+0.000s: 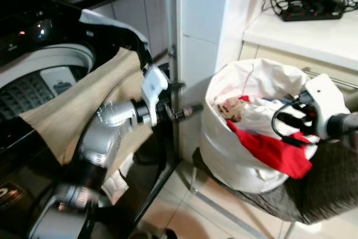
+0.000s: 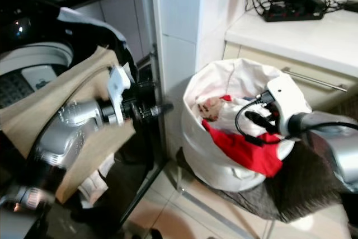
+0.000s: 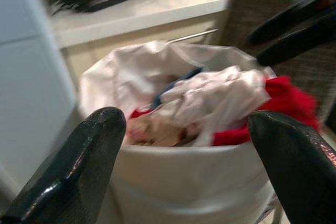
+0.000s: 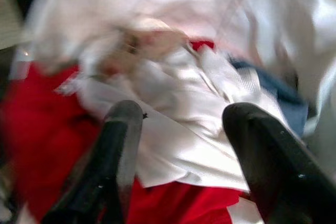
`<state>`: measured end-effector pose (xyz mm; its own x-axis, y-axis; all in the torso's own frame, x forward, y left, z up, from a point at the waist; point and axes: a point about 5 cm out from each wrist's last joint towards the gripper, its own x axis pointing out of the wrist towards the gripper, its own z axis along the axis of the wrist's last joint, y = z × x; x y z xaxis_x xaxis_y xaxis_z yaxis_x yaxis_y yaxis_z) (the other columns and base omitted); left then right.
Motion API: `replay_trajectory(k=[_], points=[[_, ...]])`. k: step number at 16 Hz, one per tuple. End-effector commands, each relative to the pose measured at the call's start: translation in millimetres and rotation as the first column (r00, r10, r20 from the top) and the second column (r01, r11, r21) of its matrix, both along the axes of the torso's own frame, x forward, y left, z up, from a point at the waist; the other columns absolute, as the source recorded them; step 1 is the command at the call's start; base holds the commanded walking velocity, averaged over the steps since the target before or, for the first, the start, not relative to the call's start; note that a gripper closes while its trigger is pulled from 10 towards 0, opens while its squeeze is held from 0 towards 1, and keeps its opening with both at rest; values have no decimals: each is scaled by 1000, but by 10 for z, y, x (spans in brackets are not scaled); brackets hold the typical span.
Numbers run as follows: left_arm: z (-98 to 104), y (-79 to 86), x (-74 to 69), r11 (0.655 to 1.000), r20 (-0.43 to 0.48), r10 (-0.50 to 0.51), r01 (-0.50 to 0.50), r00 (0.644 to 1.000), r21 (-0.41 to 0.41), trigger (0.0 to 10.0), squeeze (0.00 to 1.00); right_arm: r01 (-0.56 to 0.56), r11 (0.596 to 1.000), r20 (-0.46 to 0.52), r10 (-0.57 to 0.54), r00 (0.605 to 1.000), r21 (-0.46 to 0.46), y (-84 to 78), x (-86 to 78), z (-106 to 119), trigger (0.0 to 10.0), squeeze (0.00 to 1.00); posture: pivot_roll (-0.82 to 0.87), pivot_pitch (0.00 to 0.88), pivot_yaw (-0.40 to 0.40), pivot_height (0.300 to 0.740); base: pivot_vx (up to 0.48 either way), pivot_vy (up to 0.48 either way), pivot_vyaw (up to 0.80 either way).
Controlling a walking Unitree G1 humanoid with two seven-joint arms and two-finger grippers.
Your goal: Clothes washing
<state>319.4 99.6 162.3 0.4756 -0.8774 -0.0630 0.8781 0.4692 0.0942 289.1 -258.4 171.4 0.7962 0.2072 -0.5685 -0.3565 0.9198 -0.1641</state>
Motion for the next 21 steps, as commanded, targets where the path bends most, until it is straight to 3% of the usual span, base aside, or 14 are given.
replay_trajectory(k=[1,2,5,7,8,11,12,13,14,17,21], points=[[152,-80,-22,1000,55,-22,23,998,-15,10000,0,47,999,-29,-47,998,-17,-48,41,-120,10000,1000,-105,0,78,740,0,0,0],[148,-135,-64,1000,45,-27,28,999,-10,10000,0,141,990,-56,-140,989,8,-112,146,-268,10000,1000,-94,0,70,740,0,0,0],[85,-147,-128,999,21,-38,38,999,21,10000,0,210,974,-101,-201,974,86,-79,264,-423,10000,1000,-87,0,66,740,0,0,0],[63,-154,-142,999,22,-29,28,999,45,10000,0,233,970,-101,-225,969,70,-56,330,-519,10000,1000,-80,0,62,740,0,0,0],[65,-167,-142,999,23,-23,22,999,48,10000,0,234,970,-106,-226,968,63,-37,364,-579,10000,0,-79,0,63,740,0,0,0],[78,-199,-147,998,25,-17,15,1000,59,10000,0,230,970,-117,-219,969,83,9,457,-698,10000,0,-76,0,64,740,0,0,0],[81,-205,-162,997,25,-30,29,999,68,10000,0,233,969,-127,-222,967,77,3,470,-711,8980,0,-73,0,62,740,0,0,0],[83,-205,-171,997,22,-36,35,999,70,10000,0,245,967,-134,-234,963,74,-10,476,-707,4863,0,-72,0,61,740,0,0,0],[79,-202,-195,996,14,-55,54,998,72,10000,0,239,969,-147,-228,963,61,-28,476,-700,0,0,-70,0,58,740,0,0,0],[65,-209,-282,989,-18,-126,127,992,73,10000,0,201,979,-181,-196,964,10,-87,458,-716,0,0,-73,0,57,740,0,0,0],[88,-217,-299,987,-26,-145,147,989,64,10000,0,218,975,-156,-210,965,32,-142,492,-639,0,0,-77,0,62,740,0,0,0]])
